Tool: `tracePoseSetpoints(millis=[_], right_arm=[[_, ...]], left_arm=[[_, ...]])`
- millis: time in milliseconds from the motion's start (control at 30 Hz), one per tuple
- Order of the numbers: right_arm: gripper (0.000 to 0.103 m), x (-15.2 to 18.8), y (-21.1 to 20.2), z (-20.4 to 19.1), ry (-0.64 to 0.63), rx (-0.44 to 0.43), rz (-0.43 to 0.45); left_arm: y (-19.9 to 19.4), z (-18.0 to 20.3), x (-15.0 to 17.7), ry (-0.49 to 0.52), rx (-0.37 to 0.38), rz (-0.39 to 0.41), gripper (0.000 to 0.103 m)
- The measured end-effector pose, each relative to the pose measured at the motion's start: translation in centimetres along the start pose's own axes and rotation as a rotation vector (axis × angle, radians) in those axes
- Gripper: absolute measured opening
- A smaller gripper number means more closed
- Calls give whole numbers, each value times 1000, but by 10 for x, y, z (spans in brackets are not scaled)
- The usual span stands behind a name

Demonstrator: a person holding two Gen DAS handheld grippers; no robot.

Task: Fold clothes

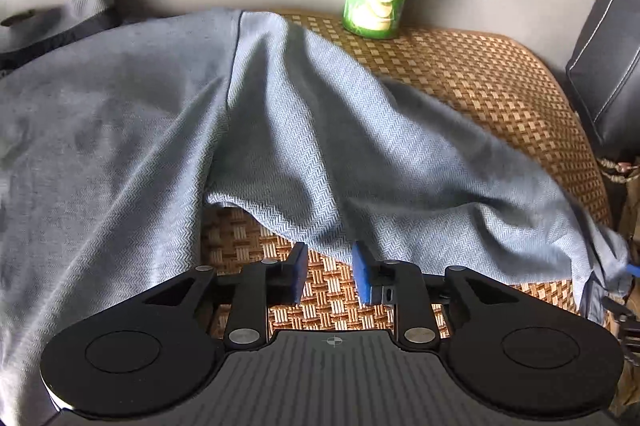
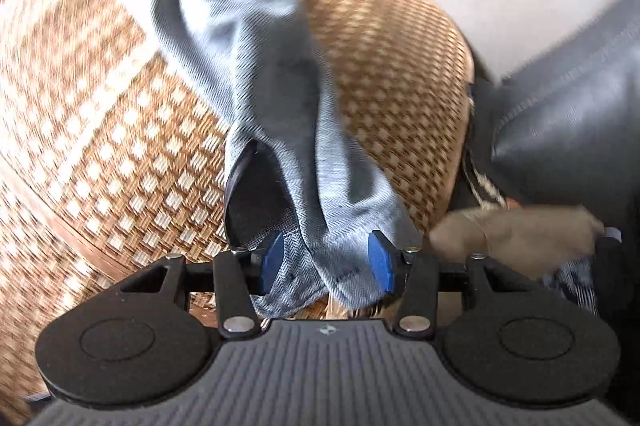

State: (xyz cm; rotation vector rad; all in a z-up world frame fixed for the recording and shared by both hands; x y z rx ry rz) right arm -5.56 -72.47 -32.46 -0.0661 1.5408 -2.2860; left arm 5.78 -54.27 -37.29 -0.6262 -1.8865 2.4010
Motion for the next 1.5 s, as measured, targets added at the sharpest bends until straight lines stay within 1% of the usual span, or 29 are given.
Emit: tracePoseSetpoints(millis=[100, 167, 200, 233, 267, 333, 467, 600, 633, 667, 700, 733, 767, 800, 833, 900, 933, 967, 1000, 1033, 1067, 1133, 1233, 1300, 1400, 1433, 1500], right_arm=[[51, -1, 14, 1, -59, 45, -33], [49, -1, 22, 2, -90, 69, -50], [46, -1, 21, 6, -85, 68, -50], [11, 0, 20, 9, -74, 61, -50], [8, -1, 17, 15, -48, 55, -42], [8, -5, 10, 32, 14, 79, -17], [7, -19, 32, 60, 82, 95, -77], [8, -33, 53, 88, 150, 111, -136], [11, -36, 58, 95, 167, 115, -151], [12, -38, 66, 98, 183, 99, -183], [15, -37, 76, 96, 196, 58, -221], [27, -38, 76, 95, 208, 48, -205], [44, -39, 70, 95, 218, 68, -161], [51, -40, 60, 94, 228, 95, -114], [57, -40, 47, 94, 234, 125, -64], [56, -37, 18, 90, 233, 153, 19], [56, -35, 4, 85, 234, 141, 52], [56, -34, -7, 80, 249, 95, 86], [56, -34, -16, 76, 270, 28, 117], [56, -37, -21, 72, 292, -28, 145], [56, -42, -22, 71, 321, -63, 172], [56, -59, -16, 77, 396, -129, 226], [55, -96, 5, 86, 467, -222, 288], [55, -129, 20, 84, 439, -283, 317], [51, -182, 43, 74, 381, -386, 351], [48, -200, 49, 66, 345, -409, 358], [46, -230, 59, 48, 272, -434, 363]], left_arm=[[3, -2, 0, 3, -9, -11, 41], [3, -6, 2, -14, -5, -16, 41], [4, -6, 2, -17, -4, -19, 41], [5, -5, 3, -19, -2, -22, 41], [6, -4, 3, -21, -1, -25, 41], [7, -2, 3, -8, -4, -23, 41], [10, 2, 4, -1, 11, -34, 41], [13, 1, 10, 14, 9, -51, 44], [13, 0, 13, 17, 8, -59, 44], [13, -1, 15, 17, 6, -64, 44], [11, -4, 16, 18, 4, -62, 44], [9, -7, 17, 19, 2, -59, 44], [7, -10, 17, 18, 1, -51, 44], [4, -14, 16, 15, -1, -40, 45], [2, -17, 14, 9, -4, -25, 46], [3, -24, 9, -30, 3, -21, 52], [6, -27, 6, -67, 17, -33, 52], [10, -30, 3, -108, 34, -42, 52], [12, -33, 0, -153, 45, -42, 52], [13, -37, -3, -191, 37, -30, 52], [13, -40, -6, -226, 24, -14, 52], [9, -47, -9, -280, -19, 26, 53], [6, -57, -12, -317, -53, 58, 55], [7, -64, -14, -339, -57, 55, 55], [12, -66, -17, -360, -56, 55, 55], [13, -65, -18, -354, -59, 57, 55], [15, -65, -18, -341, -62, 63, 55]])
Point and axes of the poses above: each gripper's, at about its wrist camera, not at the fingertips, and y roughly the way its jaws point, z to its right, x to its underside, the point moved 5 cm from there along y, roughly the way its jaws point, and after that the axes turned 1 degree about -y, right-handed, at the moved point
